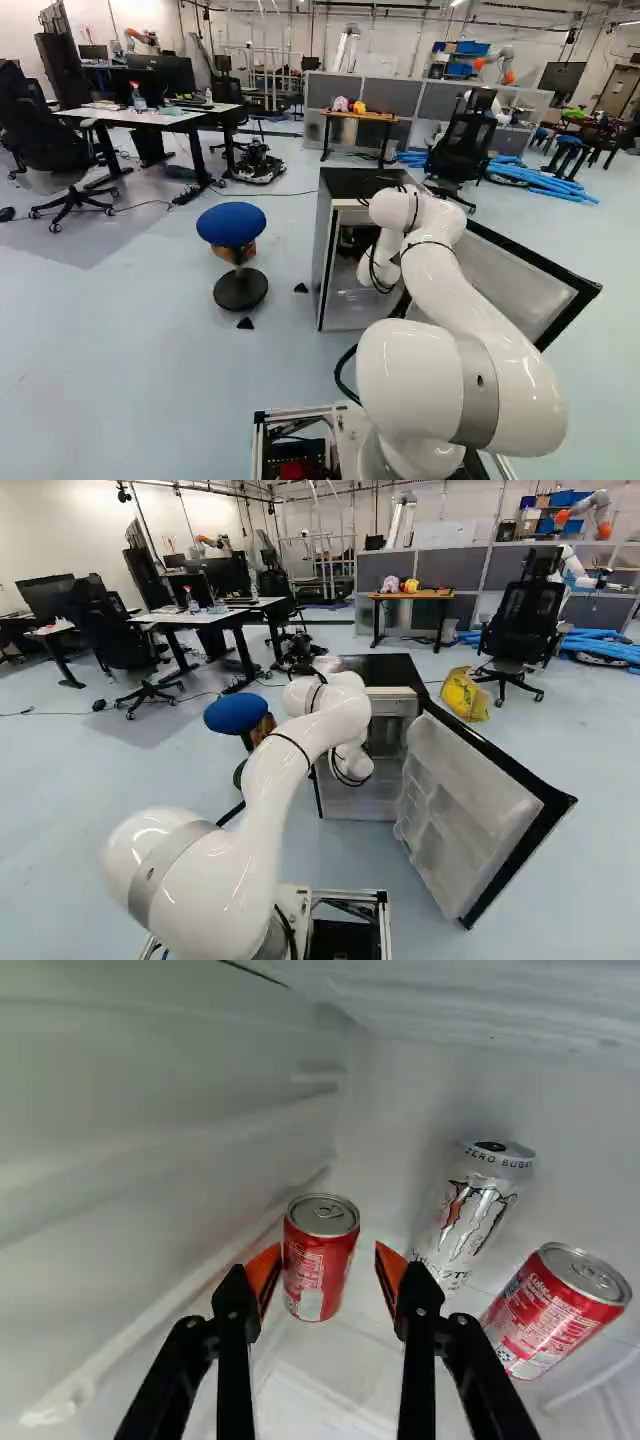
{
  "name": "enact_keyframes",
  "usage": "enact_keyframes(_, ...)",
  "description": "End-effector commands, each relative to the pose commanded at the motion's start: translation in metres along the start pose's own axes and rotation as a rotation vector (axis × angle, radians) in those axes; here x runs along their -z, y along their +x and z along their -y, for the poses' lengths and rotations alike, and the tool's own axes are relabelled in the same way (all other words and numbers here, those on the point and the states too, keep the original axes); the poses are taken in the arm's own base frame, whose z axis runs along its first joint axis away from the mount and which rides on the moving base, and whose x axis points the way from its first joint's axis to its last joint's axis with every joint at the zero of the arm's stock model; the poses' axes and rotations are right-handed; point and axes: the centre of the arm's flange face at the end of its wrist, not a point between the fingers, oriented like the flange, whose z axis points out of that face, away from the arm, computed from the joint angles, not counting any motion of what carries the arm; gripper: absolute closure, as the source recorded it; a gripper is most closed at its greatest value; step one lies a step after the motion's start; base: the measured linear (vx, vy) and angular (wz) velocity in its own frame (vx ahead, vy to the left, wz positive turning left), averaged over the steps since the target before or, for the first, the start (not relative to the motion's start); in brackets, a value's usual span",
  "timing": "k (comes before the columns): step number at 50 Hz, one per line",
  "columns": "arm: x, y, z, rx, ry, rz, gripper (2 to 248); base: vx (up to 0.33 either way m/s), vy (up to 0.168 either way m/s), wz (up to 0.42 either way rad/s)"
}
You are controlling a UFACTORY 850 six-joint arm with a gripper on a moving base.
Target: Grab a drink from the fridge
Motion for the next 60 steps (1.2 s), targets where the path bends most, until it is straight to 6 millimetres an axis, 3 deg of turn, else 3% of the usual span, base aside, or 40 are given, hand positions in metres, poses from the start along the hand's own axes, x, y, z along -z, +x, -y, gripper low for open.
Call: enact_keyframes(60, 0.0033, 0.0010, 0.0031, -0.007, 0.003, 0.007, 101, 0.000, 0.000, 0.000)
